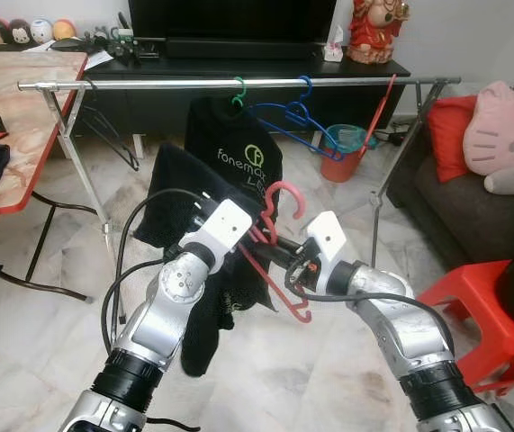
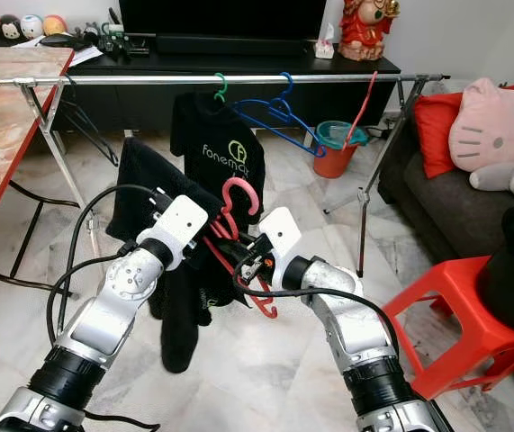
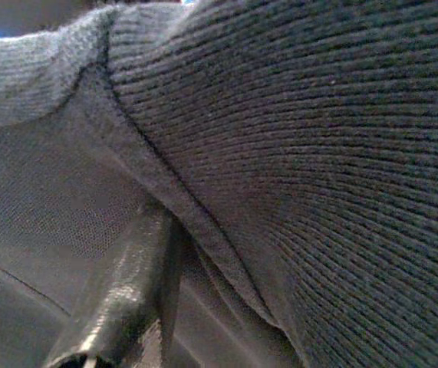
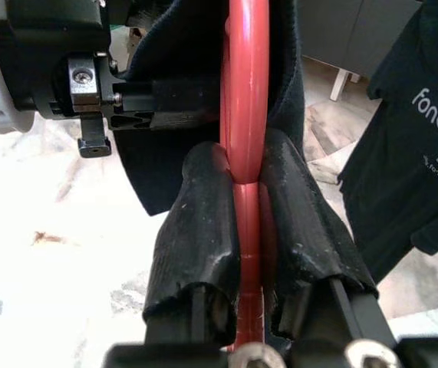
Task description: Hang hanger
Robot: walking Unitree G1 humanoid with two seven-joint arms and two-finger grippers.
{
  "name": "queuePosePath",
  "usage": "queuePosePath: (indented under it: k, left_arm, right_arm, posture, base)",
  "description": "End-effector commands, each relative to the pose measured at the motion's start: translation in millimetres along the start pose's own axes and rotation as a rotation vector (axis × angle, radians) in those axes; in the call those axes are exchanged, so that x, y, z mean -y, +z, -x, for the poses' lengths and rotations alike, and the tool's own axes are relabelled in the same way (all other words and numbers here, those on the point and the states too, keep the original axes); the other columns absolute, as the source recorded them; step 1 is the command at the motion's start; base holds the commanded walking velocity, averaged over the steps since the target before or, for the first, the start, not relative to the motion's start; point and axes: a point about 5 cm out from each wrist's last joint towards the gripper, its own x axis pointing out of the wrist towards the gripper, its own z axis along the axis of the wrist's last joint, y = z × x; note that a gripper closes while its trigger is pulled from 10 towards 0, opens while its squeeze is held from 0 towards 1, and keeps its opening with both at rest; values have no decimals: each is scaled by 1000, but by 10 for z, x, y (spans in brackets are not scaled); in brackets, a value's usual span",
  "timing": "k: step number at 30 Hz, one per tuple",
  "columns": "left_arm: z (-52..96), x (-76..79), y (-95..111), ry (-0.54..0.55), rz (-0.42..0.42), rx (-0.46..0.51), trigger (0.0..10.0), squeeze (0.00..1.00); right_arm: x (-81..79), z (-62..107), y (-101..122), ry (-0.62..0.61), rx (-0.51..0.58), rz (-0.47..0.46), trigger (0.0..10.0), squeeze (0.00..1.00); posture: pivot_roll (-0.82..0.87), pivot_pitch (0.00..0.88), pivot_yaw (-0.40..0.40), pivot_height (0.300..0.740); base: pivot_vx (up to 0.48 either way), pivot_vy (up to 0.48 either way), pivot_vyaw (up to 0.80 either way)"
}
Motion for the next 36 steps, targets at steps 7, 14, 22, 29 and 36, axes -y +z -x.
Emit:
queuePosePath:
  k: [7, 14, 22, 29, 36]
  left_arm:
    - [-3, 92, 98, -53, -25, 54, 0, 0]
    - [4, 67, 90, -55, -24, 51, 0, 0]
    - [10, -15, 85, -25, 19, 46, 0, 0]
    - [27, -108, 29, 4, 22, 25, 0, 0]
    - [24, -179, -20, 57, 36, -17, 0, 0]
  right_arm:
    - [1, -6, 28, 1, 5, 43, 0, 0]
    - [7, -2, -11, -4, -18, 65, 0, 0]
    - [127, 78, -182, -73, -132, 137, 0, 0]
    - [252, 318, -317, -78, -231, 177, 0, 0]
    - [291, 558, -471, -35, -351, 176, 0, 0]
  posture:
    - [-117, 0, -106, 740]
    - [-115, 0, -106, 740]
    - [-112, 0, -106, 740]
    - [-119, 0, -102, 740]
    - [-120, 0, -98, 740]
  base:
    - [0, 0, 0]
    - [0, 0, 0]
    - [0, 0, 0]
    - [0, 0, 0]
    - [0, 0, 0]
